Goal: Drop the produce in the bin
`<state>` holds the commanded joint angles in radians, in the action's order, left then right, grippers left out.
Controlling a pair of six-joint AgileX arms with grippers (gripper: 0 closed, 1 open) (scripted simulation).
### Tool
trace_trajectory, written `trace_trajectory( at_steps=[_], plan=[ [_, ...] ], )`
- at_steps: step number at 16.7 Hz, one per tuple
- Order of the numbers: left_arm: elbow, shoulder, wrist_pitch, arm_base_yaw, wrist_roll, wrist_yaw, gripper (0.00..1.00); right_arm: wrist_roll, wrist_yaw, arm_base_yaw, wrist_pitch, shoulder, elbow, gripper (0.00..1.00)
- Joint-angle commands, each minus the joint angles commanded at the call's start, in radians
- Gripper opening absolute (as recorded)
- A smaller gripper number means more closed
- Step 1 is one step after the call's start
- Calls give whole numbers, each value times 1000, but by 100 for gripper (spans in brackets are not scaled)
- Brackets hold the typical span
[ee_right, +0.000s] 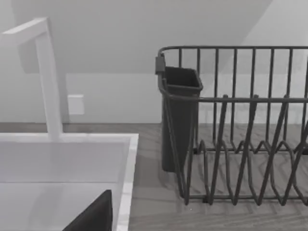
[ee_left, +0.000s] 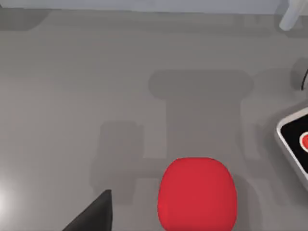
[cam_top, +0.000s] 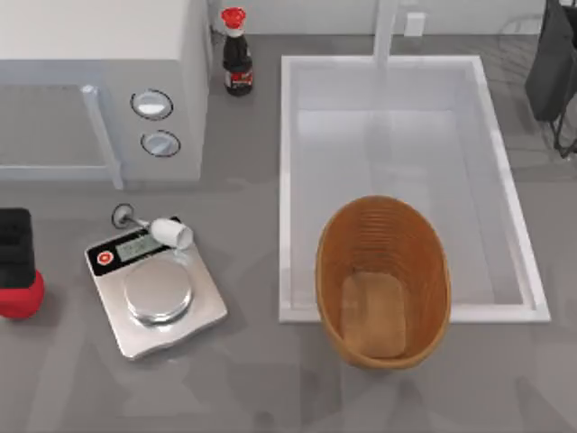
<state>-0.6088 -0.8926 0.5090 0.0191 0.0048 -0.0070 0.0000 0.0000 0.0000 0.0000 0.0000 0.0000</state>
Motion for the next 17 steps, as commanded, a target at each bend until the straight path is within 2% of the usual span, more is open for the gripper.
trace_trajectory(
  at_steps=[5,9,13,17],
  plan=[
    [-287,-482,263,4,5,3,100,0,0,0,0,0,0,100],
    [-469,-735,409,6,9,1,100,0,0,0,0,0,0,100],
    [-564,-858,476,9,11,-2,100,0,0,0,0,0,0,100],
    [-568,-865,479,9,11,-2,100,0,0,0,0,0,0,100]
  ],
)
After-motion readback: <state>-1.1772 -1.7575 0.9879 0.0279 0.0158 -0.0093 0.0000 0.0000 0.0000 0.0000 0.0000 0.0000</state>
